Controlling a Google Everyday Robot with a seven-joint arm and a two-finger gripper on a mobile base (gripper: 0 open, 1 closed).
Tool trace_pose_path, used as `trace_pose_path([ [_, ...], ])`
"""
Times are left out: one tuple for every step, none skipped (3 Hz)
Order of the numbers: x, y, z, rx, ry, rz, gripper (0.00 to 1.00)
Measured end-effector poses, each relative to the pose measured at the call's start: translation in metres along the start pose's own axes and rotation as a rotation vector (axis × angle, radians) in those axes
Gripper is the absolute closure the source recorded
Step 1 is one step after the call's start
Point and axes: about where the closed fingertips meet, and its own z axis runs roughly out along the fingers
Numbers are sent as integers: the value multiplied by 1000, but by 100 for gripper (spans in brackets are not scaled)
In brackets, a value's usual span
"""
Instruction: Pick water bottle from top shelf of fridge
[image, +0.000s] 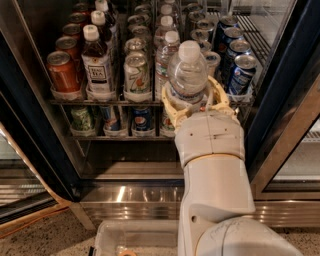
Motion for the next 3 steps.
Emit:
trace_pose_path([
  [-17, -50, 9, 12, 15, 103, 100],
  [-56, -108, 27, -56, -25, 183, 100],
  [-67, -126, 38, -93, -48, 200, 100],
])
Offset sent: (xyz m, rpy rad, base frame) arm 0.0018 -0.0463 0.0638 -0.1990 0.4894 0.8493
